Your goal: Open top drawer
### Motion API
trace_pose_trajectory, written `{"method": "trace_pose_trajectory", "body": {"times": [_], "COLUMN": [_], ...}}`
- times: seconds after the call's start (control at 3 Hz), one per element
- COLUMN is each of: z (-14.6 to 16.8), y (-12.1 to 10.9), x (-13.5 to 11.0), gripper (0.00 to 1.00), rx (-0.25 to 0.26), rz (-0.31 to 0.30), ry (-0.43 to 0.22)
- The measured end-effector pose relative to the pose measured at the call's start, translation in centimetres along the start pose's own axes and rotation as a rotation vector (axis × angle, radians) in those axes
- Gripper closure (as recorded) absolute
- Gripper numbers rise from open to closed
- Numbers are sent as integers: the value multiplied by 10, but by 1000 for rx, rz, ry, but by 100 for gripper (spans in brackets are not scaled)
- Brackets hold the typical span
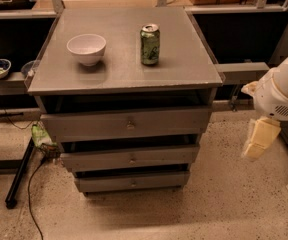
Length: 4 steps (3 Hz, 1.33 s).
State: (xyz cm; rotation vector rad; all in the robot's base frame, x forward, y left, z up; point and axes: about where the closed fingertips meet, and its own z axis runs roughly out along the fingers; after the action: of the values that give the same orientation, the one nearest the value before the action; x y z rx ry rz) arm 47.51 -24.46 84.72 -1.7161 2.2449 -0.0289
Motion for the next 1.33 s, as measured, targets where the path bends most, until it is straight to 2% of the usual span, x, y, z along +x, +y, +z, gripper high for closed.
{"method": "trace_pose_trajectory", "body": {"times": [0.33, 0.67, 1.0, 1.33], "z": [28, 33, 49, 70], "y": [-2, -2, -7, -1], "x": [5, 6, -1, -21], "gripper": [0, 0, 0, 0], "rx": [-79, -89, -145, -209], "rz": [3, 4, 0, -18], "ry": [-10, -11, -122, -228]}}
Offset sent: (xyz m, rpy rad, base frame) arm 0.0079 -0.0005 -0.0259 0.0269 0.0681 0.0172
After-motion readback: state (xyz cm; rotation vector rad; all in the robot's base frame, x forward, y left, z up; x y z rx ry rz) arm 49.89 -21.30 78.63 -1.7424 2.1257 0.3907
